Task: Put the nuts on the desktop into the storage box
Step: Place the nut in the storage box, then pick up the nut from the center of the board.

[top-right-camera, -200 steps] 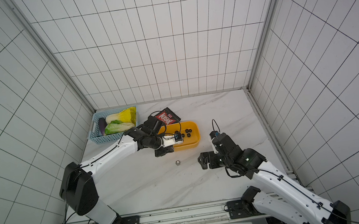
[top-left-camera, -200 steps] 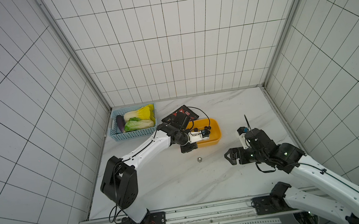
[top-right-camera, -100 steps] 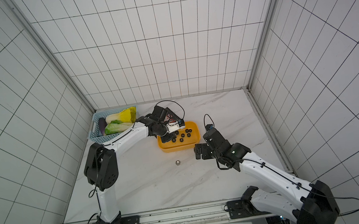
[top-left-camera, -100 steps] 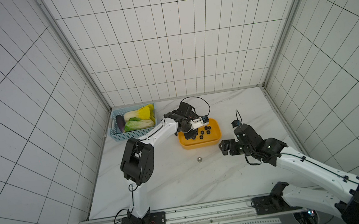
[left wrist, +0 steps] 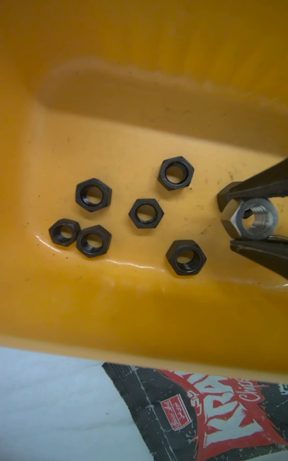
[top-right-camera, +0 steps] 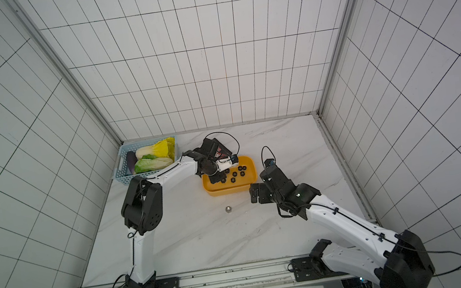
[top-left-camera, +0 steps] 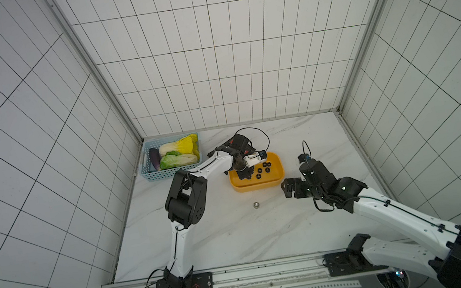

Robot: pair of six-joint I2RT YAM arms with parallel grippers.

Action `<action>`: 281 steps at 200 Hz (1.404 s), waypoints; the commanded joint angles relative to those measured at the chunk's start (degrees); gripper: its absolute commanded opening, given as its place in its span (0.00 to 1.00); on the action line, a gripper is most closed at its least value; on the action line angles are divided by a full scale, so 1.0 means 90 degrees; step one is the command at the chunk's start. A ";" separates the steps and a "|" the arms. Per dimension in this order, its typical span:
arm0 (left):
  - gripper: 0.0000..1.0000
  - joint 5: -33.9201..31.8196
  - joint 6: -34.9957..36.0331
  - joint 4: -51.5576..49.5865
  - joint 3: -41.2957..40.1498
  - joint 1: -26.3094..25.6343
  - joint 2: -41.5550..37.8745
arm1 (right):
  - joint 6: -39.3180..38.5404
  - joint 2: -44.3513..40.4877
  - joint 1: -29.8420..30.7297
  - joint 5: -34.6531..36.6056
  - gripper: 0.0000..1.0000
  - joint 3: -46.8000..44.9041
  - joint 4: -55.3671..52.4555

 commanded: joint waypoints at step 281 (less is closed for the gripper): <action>0.98 0.3305 -0.1135 -0.0946 -0.2943 0.2490 -0.5265 | -0.0814 0.2511 0.1407 -0.0297 0.99 0.2343 -0.1219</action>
